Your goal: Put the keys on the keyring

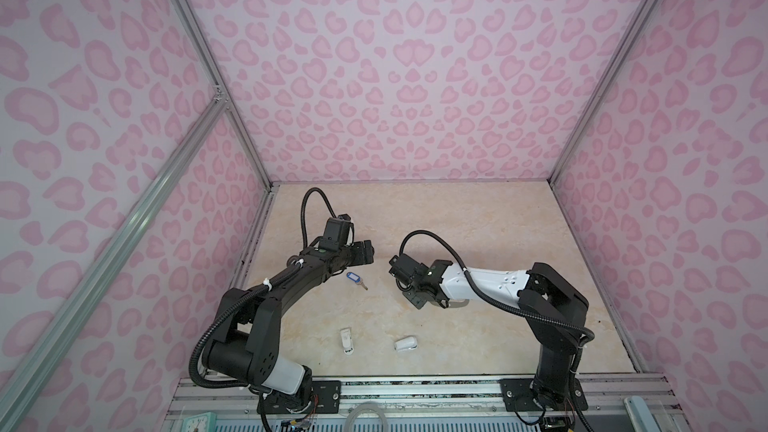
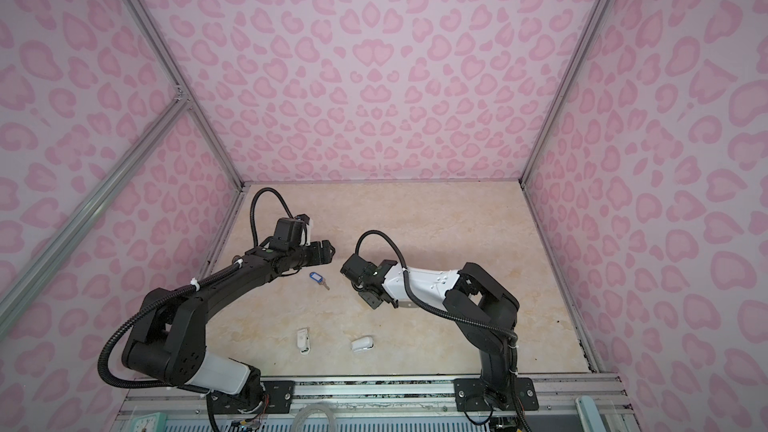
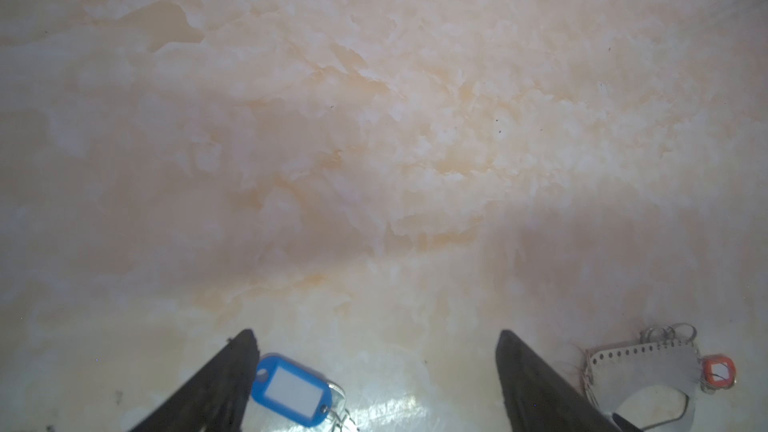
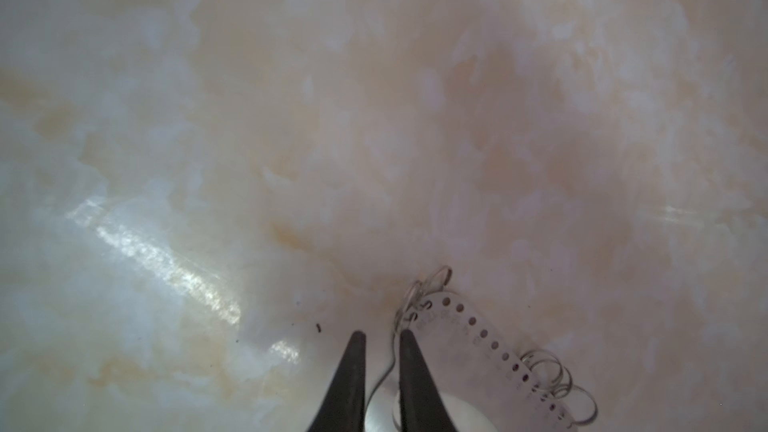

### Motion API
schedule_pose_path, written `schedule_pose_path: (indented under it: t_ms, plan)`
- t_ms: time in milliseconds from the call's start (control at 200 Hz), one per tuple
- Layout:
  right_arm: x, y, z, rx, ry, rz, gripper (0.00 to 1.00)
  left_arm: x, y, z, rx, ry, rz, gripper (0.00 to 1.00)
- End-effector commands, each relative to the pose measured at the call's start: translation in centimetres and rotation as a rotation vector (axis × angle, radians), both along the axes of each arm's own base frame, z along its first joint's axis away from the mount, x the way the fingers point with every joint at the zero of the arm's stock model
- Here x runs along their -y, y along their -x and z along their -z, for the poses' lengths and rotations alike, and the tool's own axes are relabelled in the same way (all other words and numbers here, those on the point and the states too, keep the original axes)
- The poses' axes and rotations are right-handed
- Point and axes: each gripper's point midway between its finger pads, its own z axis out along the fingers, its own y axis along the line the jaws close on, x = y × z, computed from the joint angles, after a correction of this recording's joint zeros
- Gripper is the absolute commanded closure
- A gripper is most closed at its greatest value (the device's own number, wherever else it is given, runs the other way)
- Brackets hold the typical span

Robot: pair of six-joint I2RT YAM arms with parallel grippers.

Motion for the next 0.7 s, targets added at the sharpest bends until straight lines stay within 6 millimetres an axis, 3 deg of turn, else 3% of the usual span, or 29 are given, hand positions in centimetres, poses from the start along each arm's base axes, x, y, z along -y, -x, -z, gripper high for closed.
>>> schedule_pose_path:
  t_ms: [0, 300, 695]
  plan:
    - [0.2, 0.3, 0.6, -0.021, 0.021, -0.012, 0.81, 0.4, -0.6, -0.5, 0.023, 0.008, 0.012, 0.09]
    - [1.0, 0.3, 1.6, -0.029, 0.078, 0.002, 0.86, 0.2, -0.6, -0.5, 0.023, 0.001, 0.01, 0.1]
    - [1.8, -0.3, 1.3, 0.016, 0.123, 0.012, 0.86, 0.4, -0.6, -0.4, 0.02, 0.015, 0.01, 0.1]
